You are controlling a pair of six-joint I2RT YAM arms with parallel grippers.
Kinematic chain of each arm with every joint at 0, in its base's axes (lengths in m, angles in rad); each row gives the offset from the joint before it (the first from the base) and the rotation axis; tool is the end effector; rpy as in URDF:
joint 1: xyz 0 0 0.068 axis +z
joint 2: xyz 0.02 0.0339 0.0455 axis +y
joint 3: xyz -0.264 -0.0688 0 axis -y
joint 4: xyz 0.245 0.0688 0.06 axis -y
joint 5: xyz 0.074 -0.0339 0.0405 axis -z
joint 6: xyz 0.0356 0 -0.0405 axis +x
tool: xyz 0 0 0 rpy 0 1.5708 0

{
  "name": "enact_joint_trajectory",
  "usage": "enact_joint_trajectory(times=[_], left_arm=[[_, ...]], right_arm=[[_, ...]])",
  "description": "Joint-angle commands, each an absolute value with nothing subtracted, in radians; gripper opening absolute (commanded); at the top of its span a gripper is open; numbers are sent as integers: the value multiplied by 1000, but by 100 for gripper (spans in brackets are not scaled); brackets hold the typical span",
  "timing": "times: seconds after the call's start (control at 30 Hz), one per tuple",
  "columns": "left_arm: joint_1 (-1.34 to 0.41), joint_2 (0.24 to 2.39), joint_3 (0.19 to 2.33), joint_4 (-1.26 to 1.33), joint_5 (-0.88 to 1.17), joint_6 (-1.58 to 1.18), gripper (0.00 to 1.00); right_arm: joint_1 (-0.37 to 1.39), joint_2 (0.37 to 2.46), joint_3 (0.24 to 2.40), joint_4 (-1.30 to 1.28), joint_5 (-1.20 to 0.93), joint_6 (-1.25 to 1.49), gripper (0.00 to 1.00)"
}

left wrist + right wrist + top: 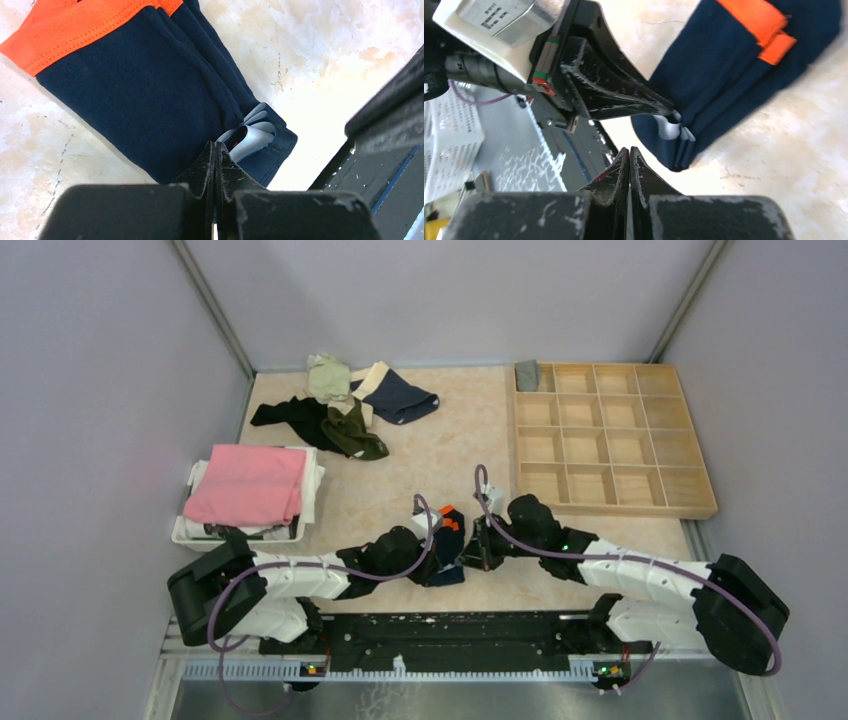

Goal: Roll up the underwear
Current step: Roll the underwear to the center of the board.

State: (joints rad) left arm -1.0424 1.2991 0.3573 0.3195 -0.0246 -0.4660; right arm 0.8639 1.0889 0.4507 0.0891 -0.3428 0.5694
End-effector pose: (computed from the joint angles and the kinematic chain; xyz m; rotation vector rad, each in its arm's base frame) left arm 0.1171 -0.1989 0.1411 0.6440 2.2237 -0.7929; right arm 0.1350 0.1765 0.1935 -0.5634 2.2635 1.1578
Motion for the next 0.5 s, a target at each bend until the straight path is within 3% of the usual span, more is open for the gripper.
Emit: enact_joint_trajectory(times=[0.0, 0.27, 0.47], left_arm=[[-1045, 1335, 337, 253, -25, -463, 0], [-1046, 1332, 336, 246, -24, -463, 0], [-1045, 1332, 337, 245, -23, -460, 0]], right_arm=[[881, 1183, 467, 242, -526, 581, 0], [915, 1343, 463, 368, -520, 655, 0], [917, 1390, 485, 325, -428, 647, 0]])
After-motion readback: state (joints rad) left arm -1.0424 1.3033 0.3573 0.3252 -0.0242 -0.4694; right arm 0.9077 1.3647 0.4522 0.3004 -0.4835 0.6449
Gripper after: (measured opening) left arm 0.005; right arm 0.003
